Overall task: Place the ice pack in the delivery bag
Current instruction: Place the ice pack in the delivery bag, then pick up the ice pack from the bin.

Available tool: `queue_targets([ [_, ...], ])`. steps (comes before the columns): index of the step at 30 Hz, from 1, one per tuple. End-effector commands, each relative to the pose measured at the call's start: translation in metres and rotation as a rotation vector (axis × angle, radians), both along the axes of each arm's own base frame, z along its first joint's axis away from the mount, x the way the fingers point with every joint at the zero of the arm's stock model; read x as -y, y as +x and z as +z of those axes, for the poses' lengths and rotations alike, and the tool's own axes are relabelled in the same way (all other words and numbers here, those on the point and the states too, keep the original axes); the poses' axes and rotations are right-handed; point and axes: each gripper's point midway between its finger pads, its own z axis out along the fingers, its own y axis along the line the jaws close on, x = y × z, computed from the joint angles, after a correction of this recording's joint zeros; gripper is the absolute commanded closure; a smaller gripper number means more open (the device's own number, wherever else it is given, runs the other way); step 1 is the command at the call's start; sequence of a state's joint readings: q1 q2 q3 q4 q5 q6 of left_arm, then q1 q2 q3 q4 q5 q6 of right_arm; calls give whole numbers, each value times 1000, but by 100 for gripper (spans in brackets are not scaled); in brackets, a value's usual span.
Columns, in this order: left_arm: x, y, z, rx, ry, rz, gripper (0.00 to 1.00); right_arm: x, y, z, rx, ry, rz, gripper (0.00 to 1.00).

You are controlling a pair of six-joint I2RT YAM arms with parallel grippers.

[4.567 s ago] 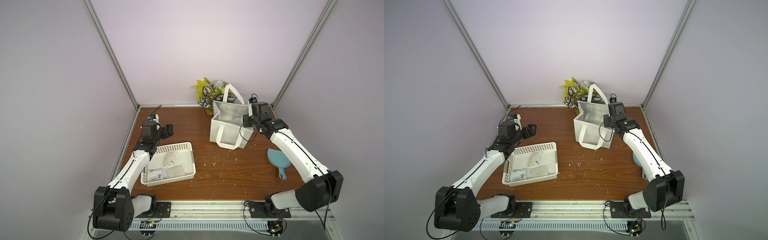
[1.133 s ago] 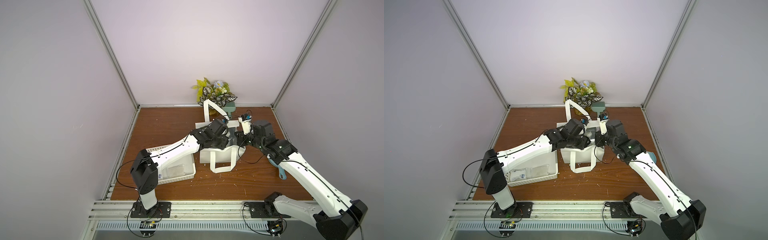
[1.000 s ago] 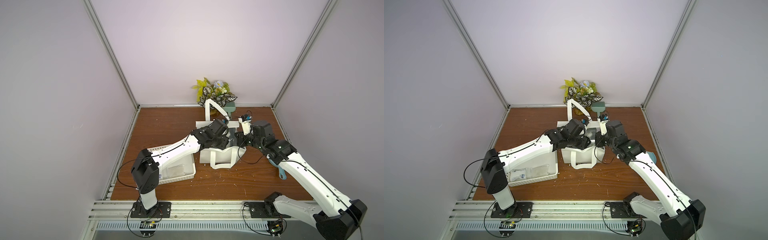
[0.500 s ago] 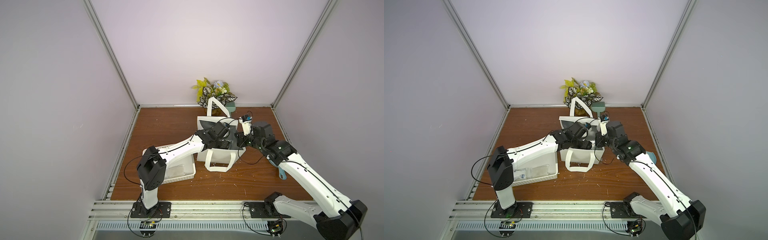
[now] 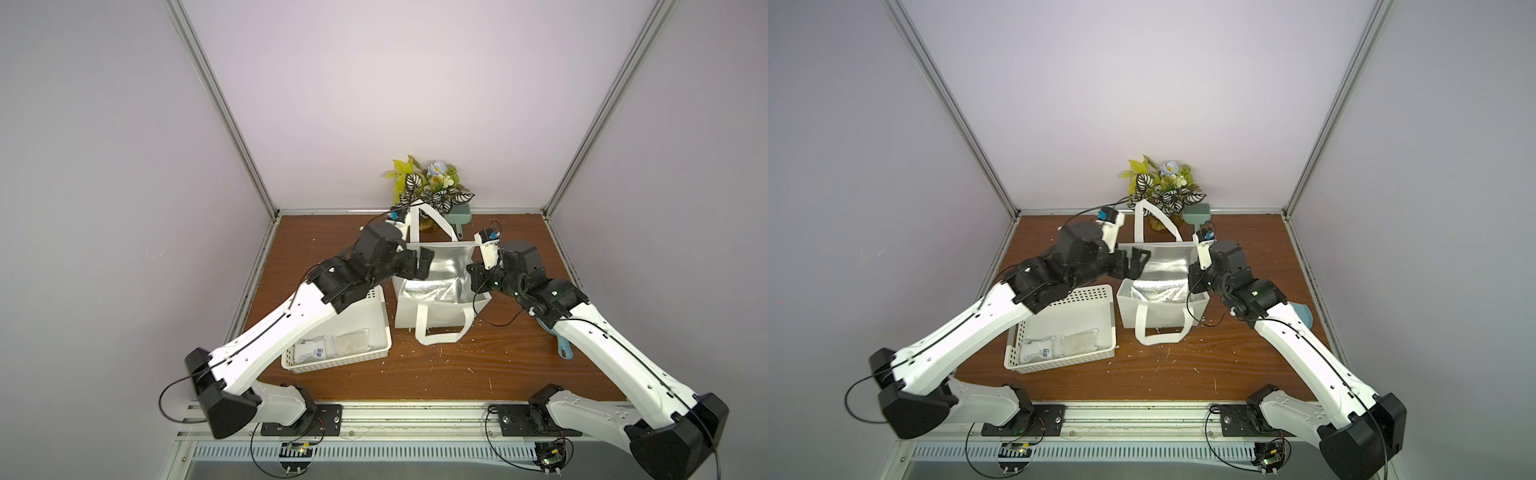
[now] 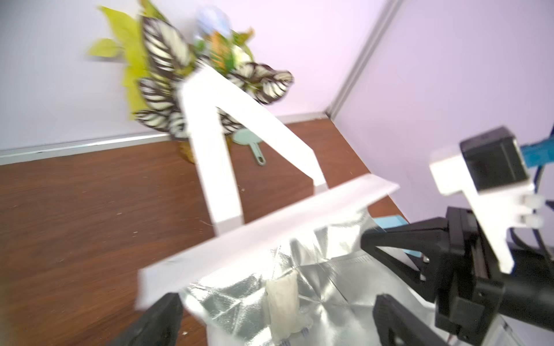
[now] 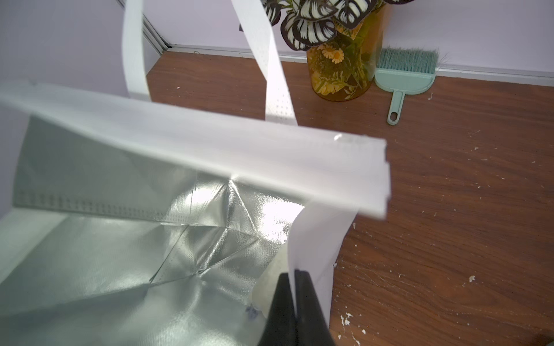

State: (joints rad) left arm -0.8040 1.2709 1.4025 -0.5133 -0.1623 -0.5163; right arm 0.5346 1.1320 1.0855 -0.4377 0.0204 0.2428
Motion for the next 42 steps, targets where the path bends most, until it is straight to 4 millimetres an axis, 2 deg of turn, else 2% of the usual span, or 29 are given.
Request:
queue_targets([
  [1, -59, -11, -19, -50, -3, 232, 0, -8, 12, 28, 92, 26, 22, 96],
  [4, -97, -30, -25, -54, -62, 341, 0, -13, 15, 25, 90, 20, 41, 96],
  [7, -127, -45, -46, -110, -80, 452, 5, -16, 17, 22, 91, 15, 54, 96],
  [9, -150, -57, -75, -208, -75, 572, 12, -17, 18, 21, 93, 10, 62, 96],
  [12, -170, -73, -125, -397, -101, 699, 18, -19, 18, 26, 106, 9, 75, 96],
  [15, -183, -89, -173, -583, -174, 825, 28, -17, 18, 31, 124, 4, 70, 95],
  [17, -189, -95, -189, -640, -217, 888, 29, -14, 18, 32, 135, -5, 65, 96],
  [21, -203, -106, -208, -688, -261, 1000, 29, -9, 15, 30, 144, -21, 54, 95],
  [26, -215, -132, -251, -876, -337, 1152, 33, -5, 11, 35, 165, -15, 52, 95],
  [30, -226, -140, -267, -923, -351, 1241, 31, -3, 8, 39, 181, -10, 52, 95],
  [37, -249, -138, -281, -972, -282, 1356, 30, 3, 4, 40, 207, -16, 37, 95],
  [42, -254, -138, -288, -1018, -248, 1412, 27, 7, 5, 40, 214, -28, 23, 95],
])
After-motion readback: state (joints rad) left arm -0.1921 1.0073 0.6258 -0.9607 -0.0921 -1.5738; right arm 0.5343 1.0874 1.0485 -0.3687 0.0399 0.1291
